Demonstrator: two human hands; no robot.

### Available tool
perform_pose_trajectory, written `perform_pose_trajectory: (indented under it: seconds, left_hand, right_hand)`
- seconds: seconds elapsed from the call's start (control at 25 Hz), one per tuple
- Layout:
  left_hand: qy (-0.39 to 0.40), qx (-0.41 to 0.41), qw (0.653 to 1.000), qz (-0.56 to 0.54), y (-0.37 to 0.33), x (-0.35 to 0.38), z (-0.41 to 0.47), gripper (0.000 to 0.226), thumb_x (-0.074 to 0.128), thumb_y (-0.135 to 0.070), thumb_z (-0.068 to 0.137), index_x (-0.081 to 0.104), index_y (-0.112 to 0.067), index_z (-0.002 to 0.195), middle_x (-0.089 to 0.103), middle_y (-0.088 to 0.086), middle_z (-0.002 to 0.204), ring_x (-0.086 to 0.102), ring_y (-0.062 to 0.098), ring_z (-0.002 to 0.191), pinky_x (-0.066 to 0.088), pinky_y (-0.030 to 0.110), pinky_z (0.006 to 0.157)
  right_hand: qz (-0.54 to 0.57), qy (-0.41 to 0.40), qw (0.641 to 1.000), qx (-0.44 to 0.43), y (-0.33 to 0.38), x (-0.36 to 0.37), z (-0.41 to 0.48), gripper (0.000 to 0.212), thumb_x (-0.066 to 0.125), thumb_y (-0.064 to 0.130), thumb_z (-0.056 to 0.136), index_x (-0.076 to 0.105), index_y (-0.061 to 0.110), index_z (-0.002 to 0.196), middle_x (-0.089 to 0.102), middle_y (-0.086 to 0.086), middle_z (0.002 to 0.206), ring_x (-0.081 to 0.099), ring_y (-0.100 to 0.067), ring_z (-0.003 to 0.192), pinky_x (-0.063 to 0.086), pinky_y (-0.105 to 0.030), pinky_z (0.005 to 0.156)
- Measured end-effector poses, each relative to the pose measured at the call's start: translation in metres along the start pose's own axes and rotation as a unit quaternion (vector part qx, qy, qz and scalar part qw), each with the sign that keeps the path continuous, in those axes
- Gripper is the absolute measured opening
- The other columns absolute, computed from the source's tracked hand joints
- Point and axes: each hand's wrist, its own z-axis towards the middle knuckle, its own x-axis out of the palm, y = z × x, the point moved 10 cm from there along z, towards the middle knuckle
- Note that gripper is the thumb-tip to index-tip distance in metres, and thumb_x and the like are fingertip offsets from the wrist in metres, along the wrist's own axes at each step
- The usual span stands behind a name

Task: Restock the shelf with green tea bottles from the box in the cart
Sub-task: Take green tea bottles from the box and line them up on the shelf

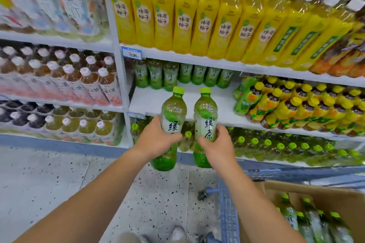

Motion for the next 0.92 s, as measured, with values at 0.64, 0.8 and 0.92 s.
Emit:
perform_pose_trajectory:
  seconds: [0.64,0.8,0.92]
  left_hand:
    - [-0.090,0.183,0.978,-0.041,0.017,0.028,0.227,0.043,0.078,-0.020,0.071,0.052,-0.037,0.101,0.067,-0.011,0.091,0.067,0.012,0.084,0.055,0.034,0.072]
    - [-0.108,0.236,0.963,-0.068,0.022,0.044,0.258,0.052,0.077,-0.017,0.072,0.050,-0.030,0.115,0.065,-0.014,0.100,0.063,0.008,0.092,0.051,0.030,0.080]
    - [-0.112,0.265,0.953,-0.098,0.027,0.046,0.275,0.051,0.077,-0.013,0.076,0.049,-0.030,0.115,0.063,-0.015,0.101,0.060,0.001,0.091,0.046,0.022,0.070]
  right_hand:
    - [0.074,-0.136,0.976,-0.154,-0.035,0.050,0.221,0.046,0.078,0.020,0.082,0.047,0.017,0.116,0.063,0.007,0.097,0.062,0.000,0.081,0.043,-0.013,0.056]
    - [0.074,-0.164,0.956,-0.230,-0.043,0.059,0.247,0.044,0.078,0.018,0.084,0.043,0.020,0.111,0.061,0.007,0.096,0.061,0.002,0.080,0.047,-0.012,0.060]
    - [0.072,-0.187,0.943,-0.266,-0.053,0.056,0.261,0.042,0.078,0.020,0.084,0.045,0.022,0.110,0.063,0.009,0.095,0.061,0.006,0.077,0.047,-0.010,0.059]
